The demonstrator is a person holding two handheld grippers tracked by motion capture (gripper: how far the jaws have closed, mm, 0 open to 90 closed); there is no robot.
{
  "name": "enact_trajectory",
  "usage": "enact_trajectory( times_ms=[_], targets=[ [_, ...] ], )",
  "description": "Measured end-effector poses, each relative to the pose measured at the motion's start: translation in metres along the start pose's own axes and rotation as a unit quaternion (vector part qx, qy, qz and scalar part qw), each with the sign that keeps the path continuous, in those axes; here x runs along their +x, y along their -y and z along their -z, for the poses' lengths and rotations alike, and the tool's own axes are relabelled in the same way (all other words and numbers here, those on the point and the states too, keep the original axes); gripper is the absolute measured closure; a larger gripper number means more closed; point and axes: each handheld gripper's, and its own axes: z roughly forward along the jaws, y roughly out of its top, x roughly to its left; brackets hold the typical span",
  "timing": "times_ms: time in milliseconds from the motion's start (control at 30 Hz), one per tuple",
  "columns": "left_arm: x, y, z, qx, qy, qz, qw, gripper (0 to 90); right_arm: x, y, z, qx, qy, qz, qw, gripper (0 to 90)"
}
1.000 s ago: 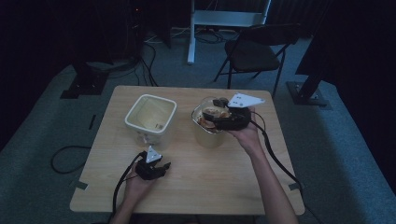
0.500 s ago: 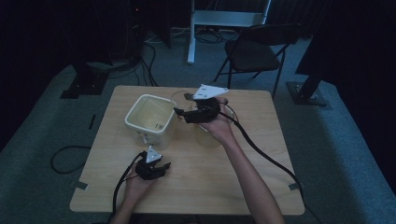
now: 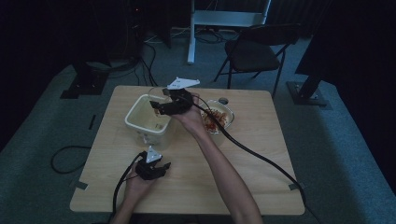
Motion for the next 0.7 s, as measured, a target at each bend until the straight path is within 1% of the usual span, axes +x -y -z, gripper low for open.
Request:
enact_trajectory(
  times_ms=[33,67,100,133,167,200,267,300,333,367,400,433,533,567,633,667,700],
  targets=[
    [0.000,0.000,0.000,0.000,0.000,0.000,1.0000,51.0,-0.002,0.000,-0.004,-0.001,-0.012,-0.019,0.9997,20.8],
    [0.000,0.000,0.000,0.000,0.000,0.000,1.0000,50.9,-0.004,0.000,-0.007,-0.003,-0.025,-0.035,0.9991,20.9],
    [0.000,0.000,0.000,0.000,0.000,0.000,1.0000,51.0,-0.005,0.000,-0.008,-0.006,-0.031,-0.039,0.9987,20.2],
    [0.000,0.000,0.000,0.000,0.000,0.000,1.0000,50.9,-0.005,0.000,-0.007,-0.007,-0.030,-0.039,0.9987,17.0],
    [0.000,0.000,0.000,0.000,0.000,0.000,1.0000,50.9,-0.005,0.000,-0.007,-0.007,-0.030,-0.039,0.9987,17.0],
    [0.000,0.000,0.000,0.000,0.000,0.001,1.0000,50.9,-0.004,0.000,-0.003,0.000,-0.026,-0.030,0.9992,16.6],
    [0.000,0.000,0.000,0.000,0.000,0.000,1.0000,50.9,-0.003,0.001,0.004,0.001,-0.022,-0.019,0.9996,16.6],
    [0.000,0.000,0.000,0.000,0.000,0.000,1.0000,50.9,-0.003,0.001,0.004,0.001,-0.022,-0.019,0.9996,16.6],
    [0.000,0.000,0.000,0.000,0.000,0.000,1.0000,50.9,0.000,0.002,0.013,0.004,-0.015,-0.012,0.9998,16.7],
    [0.000,0.000,0.000,0.000,0.000,0.000,1.0000,50.9,0.000,0.002,0.013,0.004,-0.015,-0.012,0.9998,16.7],
    [0.000,0.000,0.000,0.000,0.000,0.000,1.0000,50.9,0.001,0.002,0.016,0.007,-0.010,-0.008,0.9999,17.1],
    [0.000,0.000,0.000,0.000,0.000,0.000,1.0000,50.9,0.008,0.004,0.023,0.009,-0.005,0.012,0.9999,19.1],
    [0.000,0.000,0.000,0.000,0.000,0.001,1.0000,50.9,0.013,0.009,0.030,0.004,-0.006,0.017,0.9998,20.6],
    [0.000,0.000,0.000,0.000,0.000,0.001,1.0000,50.9,0.014,0.011,0.032,0.010,-0.002,0.022,0.9997,22.0],
    [0.000,0.000,0.000,-0.001,0.000,0.000,1.0000,50.9,0.021,0.016,0.034,0.031,0.015,0.043,0.9985,25.0],
    [0.000,0.000,0.000,0.000,0.000,0.000,1.0000,50.9,0.025,0.019,0.036,0.032,0.016,0.050,0.9981,27.3],
    [0.000,0.000,0.000,0.000,0.000,0.000,1.0000,50.8,0.025,0.019,0.036,0.032,0.016,0.050,0.9981,27.3]
  ],
)
